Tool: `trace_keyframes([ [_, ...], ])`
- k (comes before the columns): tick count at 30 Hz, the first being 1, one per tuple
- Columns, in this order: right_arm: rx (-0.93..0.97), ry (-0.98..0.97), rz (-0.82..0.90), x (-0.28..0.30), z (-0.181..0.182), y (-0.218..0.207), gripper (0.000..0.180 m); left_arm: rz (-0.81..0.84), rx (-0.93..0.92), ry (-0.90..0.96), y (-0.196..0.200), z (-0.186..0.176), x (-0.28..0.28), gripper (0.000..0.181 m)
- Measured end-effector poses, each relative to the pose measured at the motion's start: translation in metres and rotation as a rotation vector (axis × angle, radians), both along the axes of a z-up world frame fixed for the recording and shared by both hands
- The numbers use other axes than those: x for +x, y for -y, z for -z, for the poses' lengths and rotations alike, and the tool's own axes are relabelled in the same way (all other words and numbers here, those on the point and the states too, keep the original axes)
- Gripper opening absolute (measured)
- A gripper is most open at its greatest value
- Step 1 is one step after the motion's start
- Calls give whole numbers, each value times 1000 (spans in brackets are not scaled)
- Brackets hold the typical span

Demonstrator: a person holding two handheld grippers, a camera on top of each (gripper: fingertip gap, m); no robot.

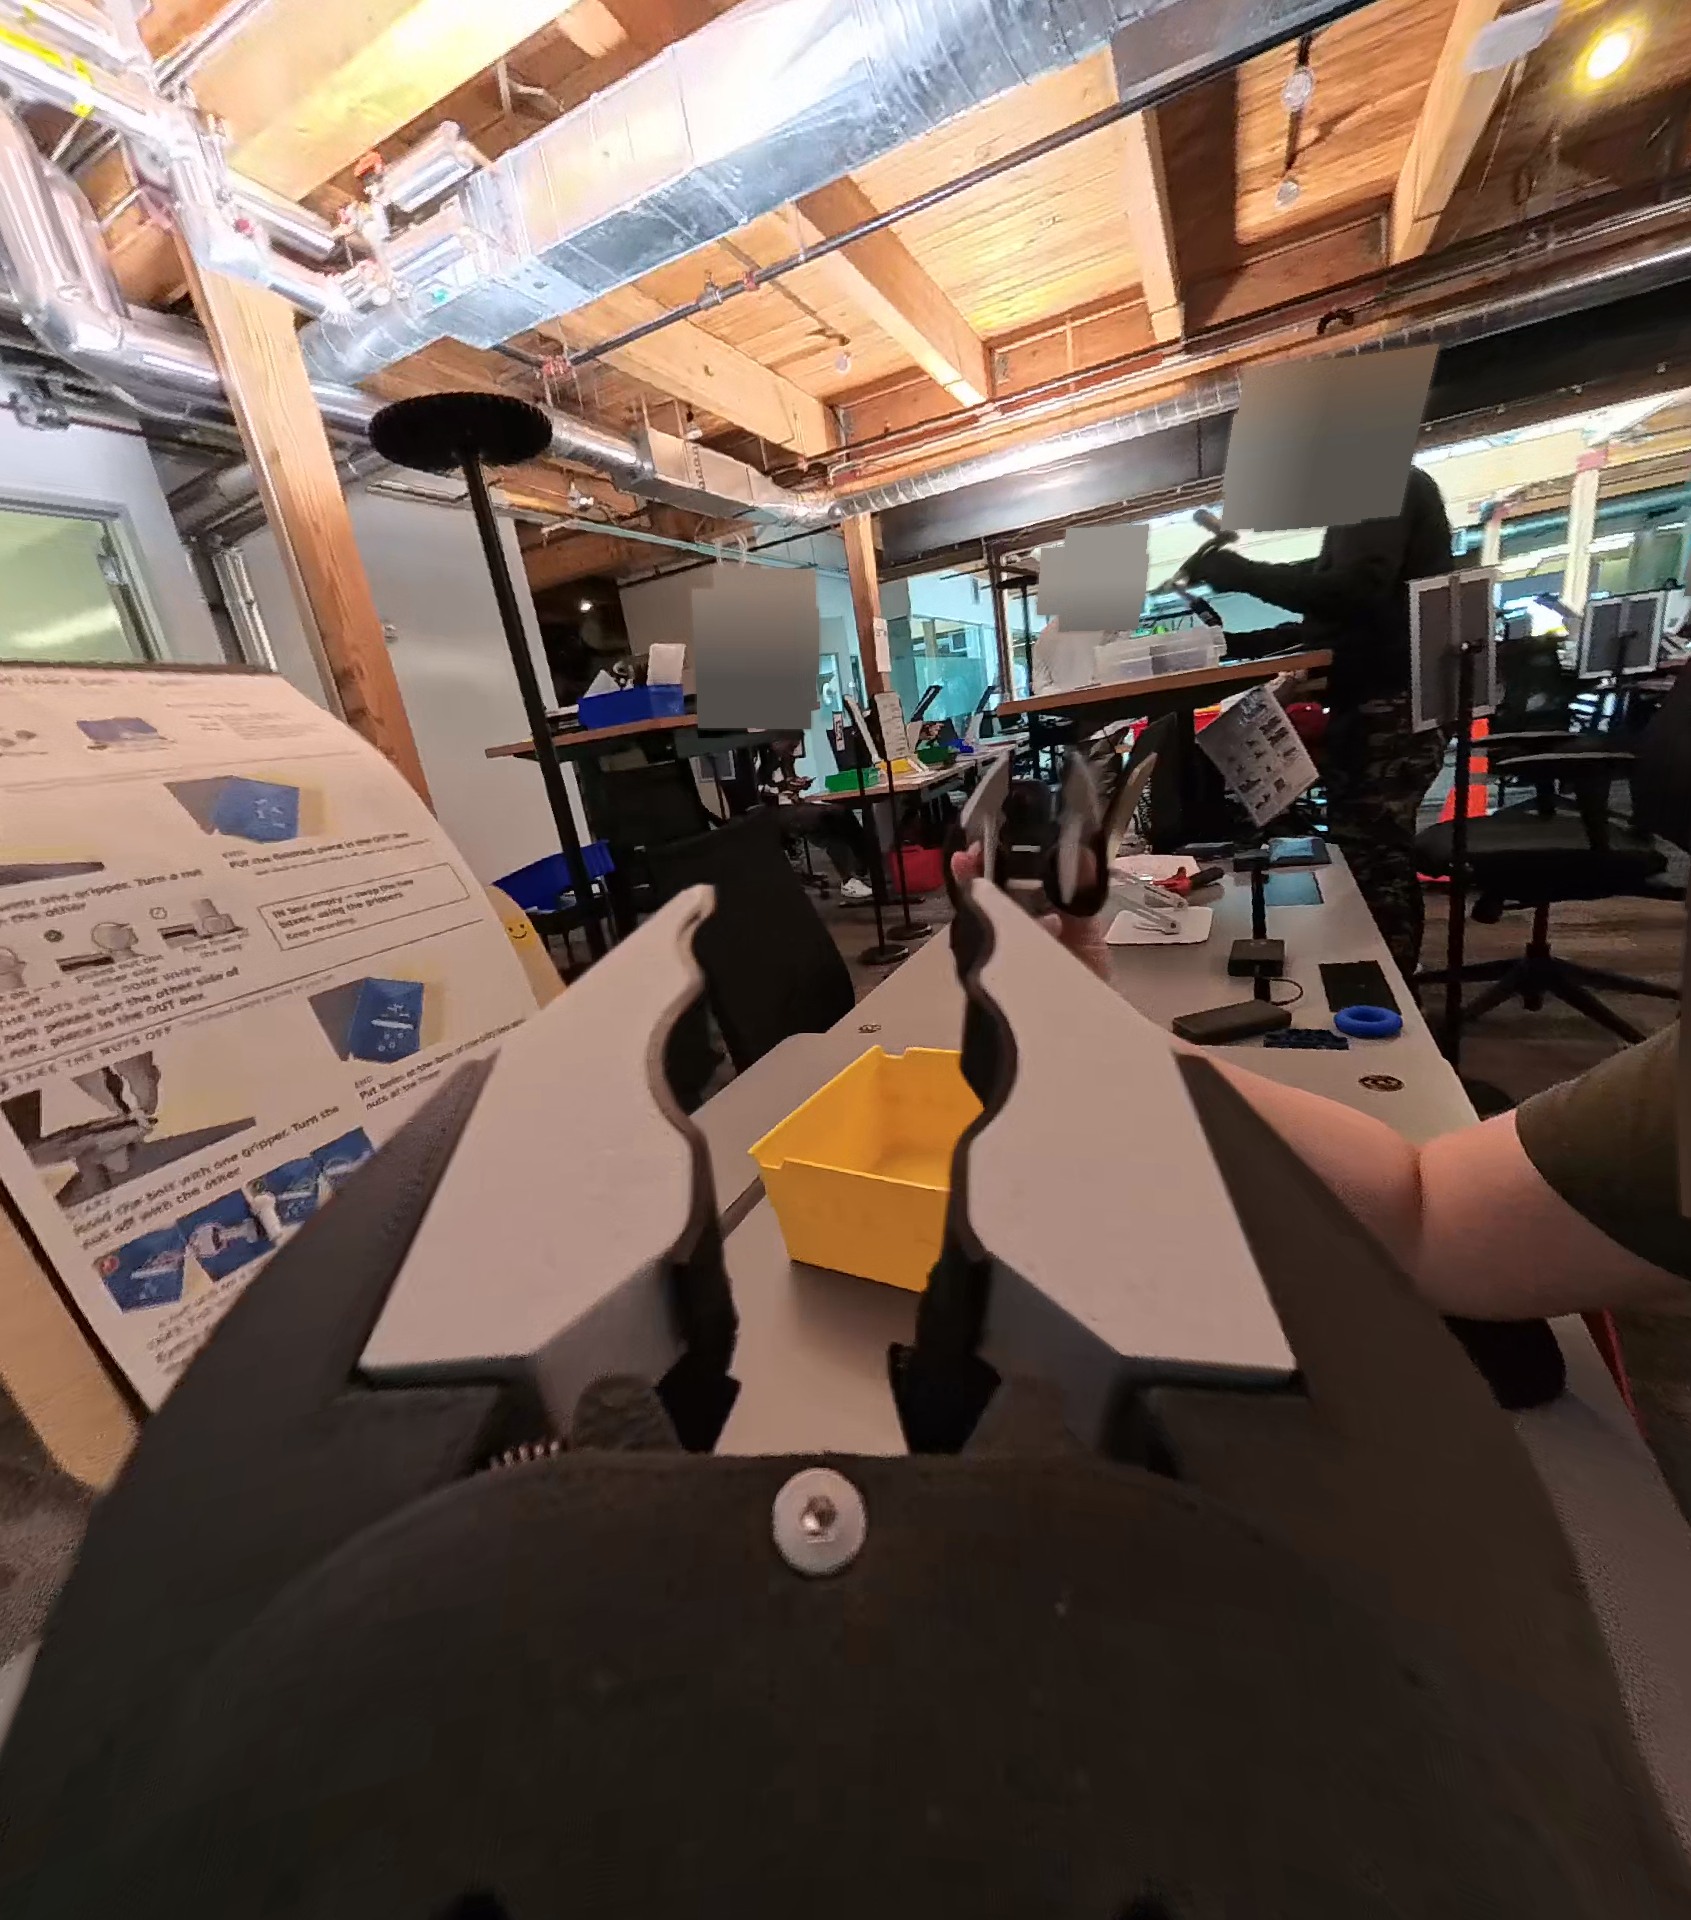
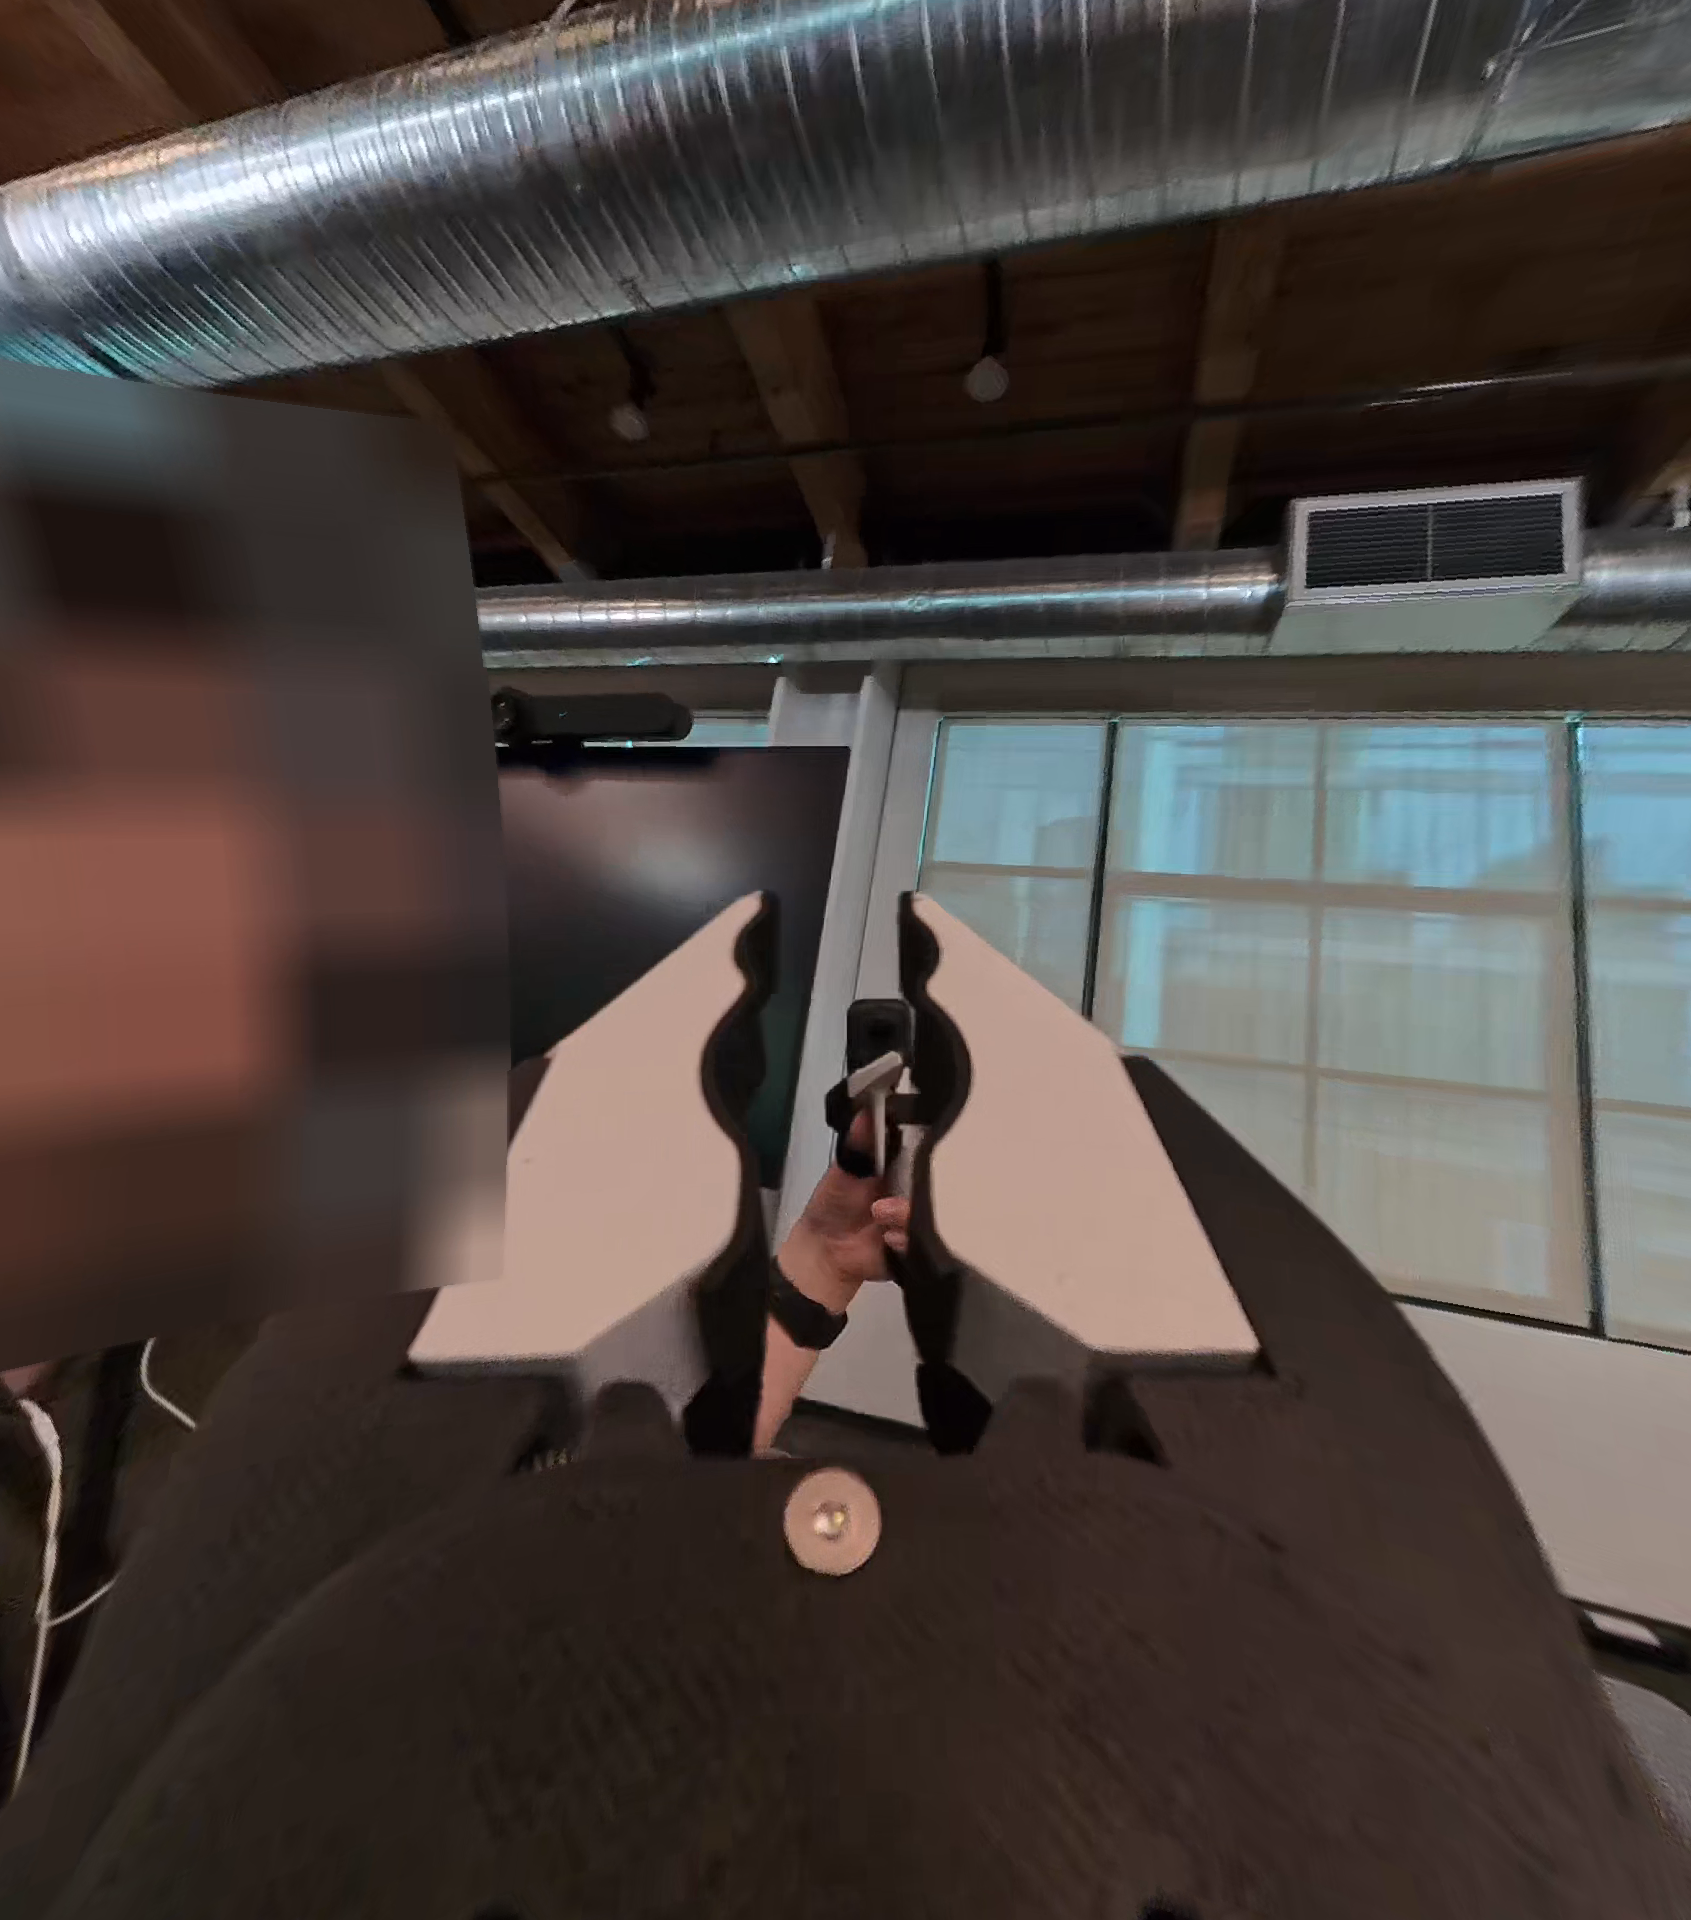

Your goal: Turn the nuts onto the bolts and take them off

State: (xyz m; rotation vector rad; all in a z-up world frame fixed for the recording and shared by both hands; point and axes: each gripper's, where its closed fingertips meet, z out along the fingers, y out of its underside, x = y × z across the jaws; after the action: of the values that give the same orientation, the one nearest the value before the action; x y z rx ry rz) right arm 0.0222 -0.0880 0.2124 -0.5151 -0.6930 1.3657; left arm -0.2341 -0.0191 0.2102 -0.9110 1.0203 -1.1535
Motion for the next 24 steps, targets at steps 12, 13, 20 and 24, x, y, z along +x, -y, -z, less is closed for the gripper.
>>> trace_keyframes([
  [12,20,238,165,-10,33,-22,0,-91,102,1,-19,10,1,0],
  [13,8,260,171,-13,36,-24,0,-101,107,-8,-21,12,1,0],
  [20,47,294,330,-19,39,-35,0,-161,177,-68,-26,21,-1,0],
  [24,51,351,441,-22,41,-41,0,-198,213,-126,-30,28,-4,0],
])
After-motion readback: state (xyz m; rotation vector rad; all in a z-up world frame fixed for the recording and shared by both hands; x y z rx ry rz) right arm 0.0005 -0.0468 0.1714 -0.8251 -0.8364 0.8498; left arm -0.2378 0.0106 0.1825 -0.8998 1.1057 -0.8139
